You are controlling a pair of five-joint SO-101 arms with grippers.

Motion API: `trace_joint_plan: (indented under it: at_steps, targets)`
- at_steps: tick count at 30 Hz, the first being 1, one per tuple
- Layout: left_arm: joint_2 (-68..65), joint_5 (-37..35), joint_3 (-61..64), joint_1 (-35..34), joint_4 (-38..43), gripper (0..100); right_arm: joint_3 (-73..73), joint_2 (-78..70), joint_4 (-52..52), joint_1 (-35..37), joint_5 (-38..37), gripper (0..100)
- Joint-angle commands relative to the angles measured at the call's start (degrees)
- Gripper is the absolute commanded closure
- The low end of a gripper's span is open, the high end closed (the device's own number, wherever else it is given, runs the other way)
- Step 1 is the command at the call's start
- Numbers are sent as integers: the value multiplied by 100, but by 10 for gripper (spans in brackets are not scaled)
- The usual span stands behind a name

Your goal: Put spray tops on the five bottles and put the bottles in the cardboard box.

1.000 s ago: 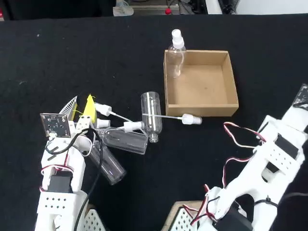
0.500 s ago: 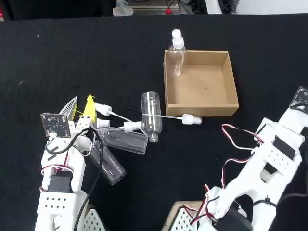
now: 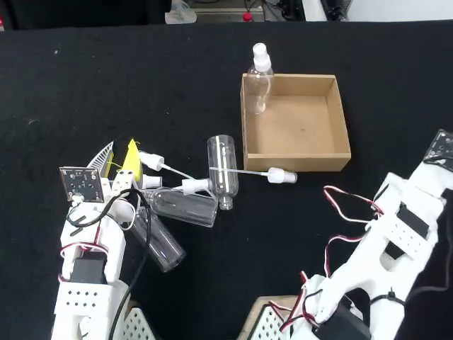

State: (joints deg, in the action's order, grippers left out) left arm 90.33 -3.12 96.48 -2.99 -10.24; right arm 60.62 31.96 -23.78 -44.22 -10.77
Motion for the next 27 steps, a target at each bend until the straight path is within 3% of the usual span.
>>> trace_joint_plan:
  at_steps: [1,18,23,27]
  targets:
    - [18,44,136,31,-9,869,-31,-40,237,-141,0,771]
    - [26,44,136,31,-9,869,-31,-48,220,-132,0,769]
    - [35,44,136,31,-9,869,145,-4,211,-132,0,662]
    - [35,44,136,31,-9,869,242,-4,237,-132,-264,681]
